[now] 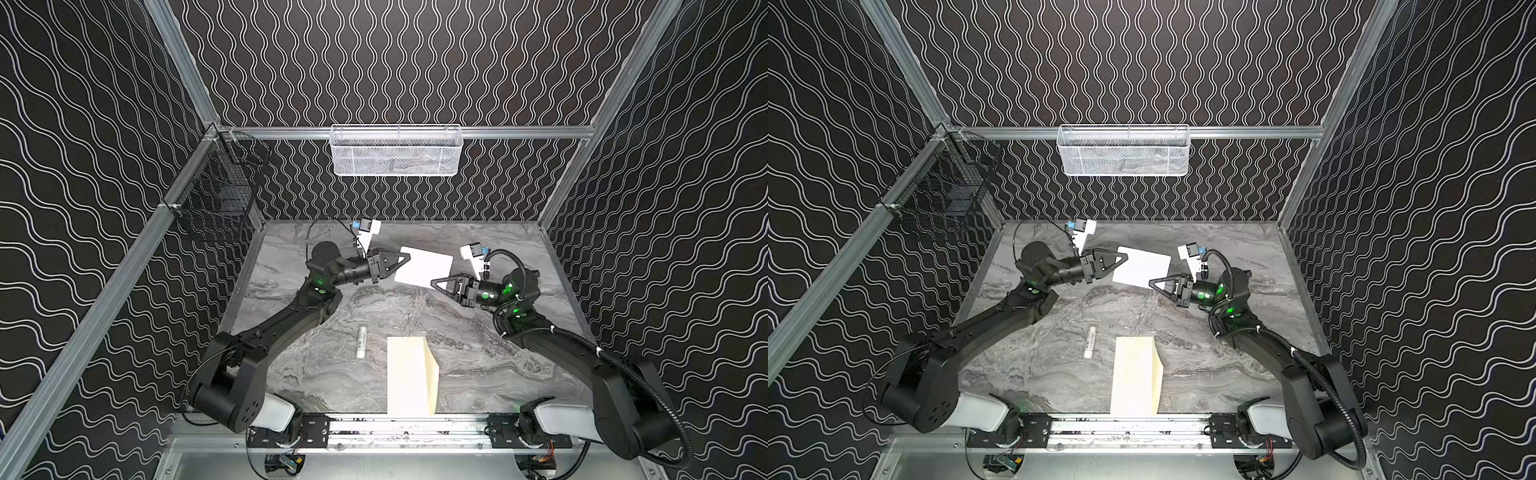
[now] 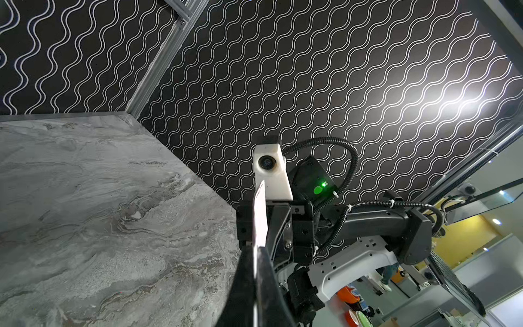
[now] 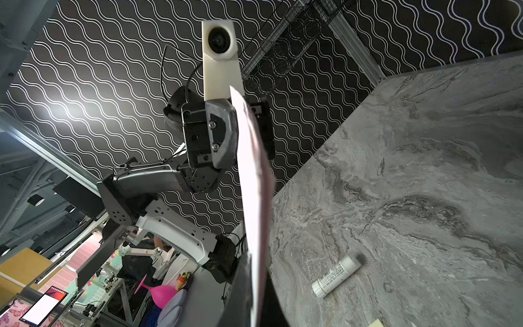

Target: Place the letter into the envelope and seal it

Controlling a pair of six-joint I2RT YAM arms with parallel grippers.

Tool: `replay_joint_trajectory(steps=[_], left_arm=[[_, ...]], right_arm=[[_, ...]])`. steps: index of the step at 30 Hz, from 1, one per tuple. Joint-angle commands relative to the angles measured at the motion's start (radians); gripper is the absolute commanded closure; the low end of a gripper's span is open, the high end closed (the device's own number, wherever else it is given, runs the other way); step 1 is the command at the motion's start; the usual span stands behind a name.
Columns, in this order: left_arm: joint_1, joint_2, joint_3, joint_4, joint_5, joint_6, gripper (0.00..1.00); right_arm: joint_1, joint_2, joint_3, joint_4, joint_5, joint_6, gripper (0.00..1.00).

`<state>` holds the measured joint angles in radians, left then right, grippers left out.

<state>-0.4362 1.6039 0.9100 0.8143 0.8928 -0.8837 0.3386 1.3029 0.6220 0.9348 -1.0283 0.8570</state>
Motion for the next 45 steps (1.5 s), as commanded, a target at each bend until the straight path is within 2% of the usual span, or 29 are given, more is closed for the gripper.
replay_joint_trajectory(steps=[1,2,4,6,9,10,15,18,19,21,22,23,25,26,27,28,31,33,35,40,45], left_arm=[[0.001,-0.005,-0.001,0.025,-0.003,0.006,1.0],[0.001,-0.006,0.0,0.023,-0.003,0.008,1.0],[0.001,-0.01,0.001,0.017,-0.003,0.009,1.0],[0.001,-0.017,0.004,-0.005,-0.002,0.023,1.0],[0.001,-0.034,0.007,-0.059,-0.001,0.064,1.0],[0.001,-0.038,0.006,-0.071,-0.003,0.072,1.0],[0.001,-0.027,0.01,-0.075,0.005,0.08,1.0],[0.001,-0.024,0.012,-0.078,0.015,0.089,1.0],[0.001,-0.028,0.019,-0.108,0.02,0.111,1.0],[-0.001,-0.043,0.041,-0.209,0.039,0.206,1.0],[-0.008,-0.054,0.06,-0.306,0.046,0.292,1.0],[-0.015,-0.066,0.086,-0.433,0.041,0.407,1.0],[-0.044,-0.082,0.144,-0.699,0.009,0.645,1.0],[-0.058,-0.084,0.161,-0.776,0.0,0.735,1.0],[-0.069,-0.083,0.173,-0.822,-0.015,0.796,1.0],[-0.081,-0.08,0.191,-0.88,-0.025,0.862,1.0],[-0.122,-0.078,0.226,-1.003,-0.064,1.019,1.0],[-0.136,-0.088,0.229,-1.023,-0.071,1.061,1.0],[-0.138,-0.103,0.219,-1.018,-0.068,1.075,1.0],[-0.147,-0.148,0.189,-0.999,-0.074,1.102,1.0],[-0.15,-0.149,0.202,-1.032,-0.09,1.129,1.0]], right_arm=[[0.001,-0.017,0.008,-0.008,0.008,-0.042,1.0],[0.001,-0.016,0.012,-0.006,0.013,-0.041,0.91],[0.005,-0.003,0.013,0.018,0.012,-0.029,0.82],[0.006,0.006,0.011,0.029,0.005,-0.024,0.78],[0.002,-0.017,0.008,-0.053,0.005,-0.081,0.91],[0.003,-0.028,0.008,-0.077,0.01,-0.098,0.99],[0.002,-0.042,-0.006,-0.085,0.011,-0.106,1.0],[0.003,-0.053,-0.006,-0.115,0.016,-0.13,0.83],[-0.004,-0.066,0.002,-0.162,0.017,-0.164,0.72],[-0.015,-0.118,0.046,-0.389,0.037,-0.357,0.54],[-0.016,-0.148,0.092,-0.582,0.068,-0.53,0.47],[-0.012,-0.174,0.152,-0.774,0.145,-0.714,0.42],[-0.013,-0.185,0.239,-0.983,0.171,-0.963,0.34],[-0.013,-0.183,0.272,-1.069,0.174,-1.125,0.34],[-0.013,-0.18,0.307,-1.132,0.187,-1.24,0.34],[-0.018,-0.172,0.351,-1.218,0.215,-1.366,0.29],[-0.021,-0.121,0.487,-1.393,0.256,-1.622,0.22],[-0.021,-0.07,0.559,-1.428,0.214,-1.666,0.22],[-0.02,-0.016,0.635,-1.552,0.124,-1.777,0.23],[0.021,0.062,0.707,-1.629,0.036,-1.826,0.31],[0.064,0.061,0.664,-1.56,0.051,-1.775,0.3]])
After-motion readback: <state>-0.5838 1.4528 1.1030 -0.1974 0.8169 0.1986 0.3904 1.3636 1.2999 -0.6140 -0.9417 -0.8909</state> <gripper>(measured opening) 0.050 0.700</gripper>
